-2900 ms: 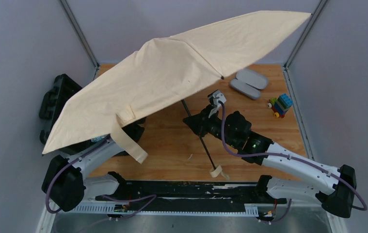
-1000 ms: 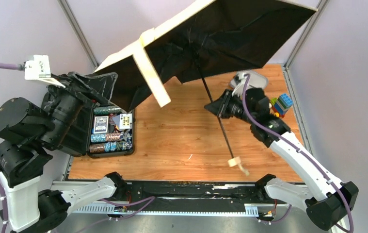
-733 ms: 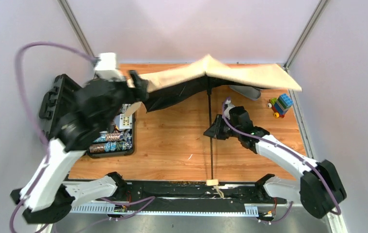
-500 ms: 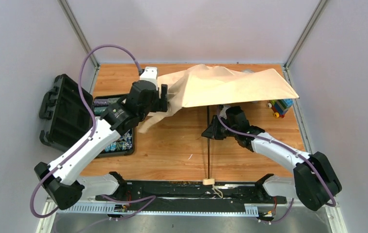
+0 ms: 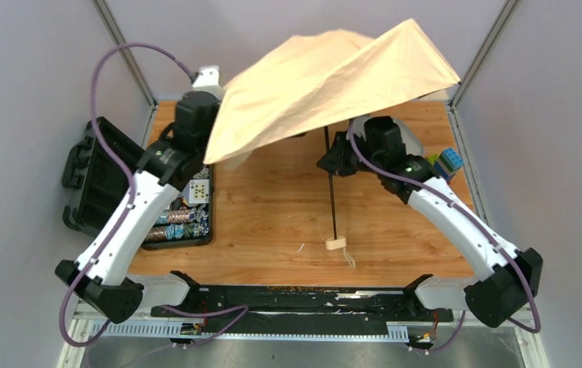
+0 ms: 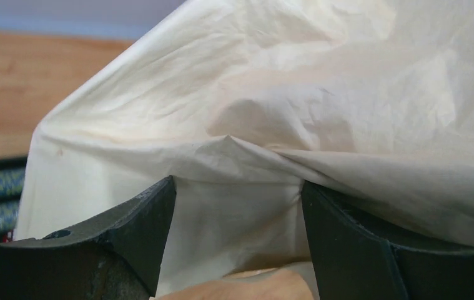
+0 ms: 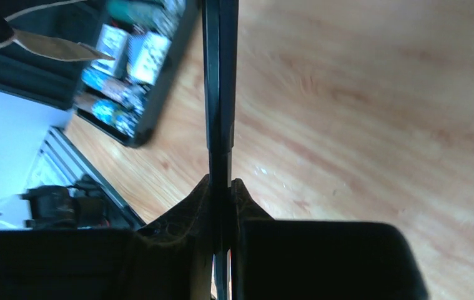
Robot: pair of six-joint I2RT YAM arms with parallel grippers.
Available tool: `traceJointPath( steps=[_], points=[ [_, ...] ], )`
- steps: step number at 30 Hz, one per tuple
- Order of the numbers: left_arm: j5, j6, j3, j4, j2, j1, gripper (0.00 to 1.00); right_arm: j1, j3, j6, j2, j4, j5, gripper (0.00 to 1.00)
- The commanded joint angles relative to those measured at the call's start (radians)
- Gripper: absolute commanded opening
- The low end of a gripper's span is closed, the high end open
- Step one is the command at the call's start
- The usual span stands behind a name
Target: Put away the umbrella
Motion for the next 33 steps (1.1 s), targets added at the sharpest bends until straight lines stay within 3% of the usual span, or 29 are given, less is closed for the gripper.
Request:
traceJointPath(
  steps=[1, 4, 11, 17, 20, 26, 30, 33],
  points=[
    [0.009, 0.021, 0.222, -0.027, -0.075, 0.003, 0.81, 0.011, 0.190, -0.077, -0.118, -0.051, -0.037, 0.00],
    [0.013, 0.022, 0.278, -0.072, -0.087, 0.002, 0.81, 0.017, 0.182, 0.052, -0.167, -0.076, -0.119, 0.00],
    [0.070, 0.019, 0.241, -0.077, -0.168, 0.002, 0.81, 0.025, 0.019, 0.489, -0.376, -0.009, -0.197, 0.00],
    [0.324, -0.054, 0.298, -0.132, -0.249, 0.002, 0.81, 0.025, -0.079, 0.533, -0.392, -0.063, -0.204, 0.00],
    [0.377, -0.095, 0.309, -0.125, -0.311, 0.002, 0.81, 0.024, -0.164, 0.562, -0.379, -0.027, -0.229, 0.00],
    [0.206, -0.038, 0.375, -0.225, -0.294, 0.002, 0.80, 0.025, -0.332, 0.556, -0.292, 0.093, -0.266, 0.00],
    [0.040, 0.024, 0.229, -0.156, -0.256, 0.001, 0.80, 0.037, -0.470, 0.552, -0.217, 0.211, -0.279, 0.00],
    [0.001, 0.052, 0.101, -0.069, -0.203, 0.002, 0.80, 0.042, -0.541, 0.519, -0.149, 0.255, -0.271, 0.00]
  ],
)
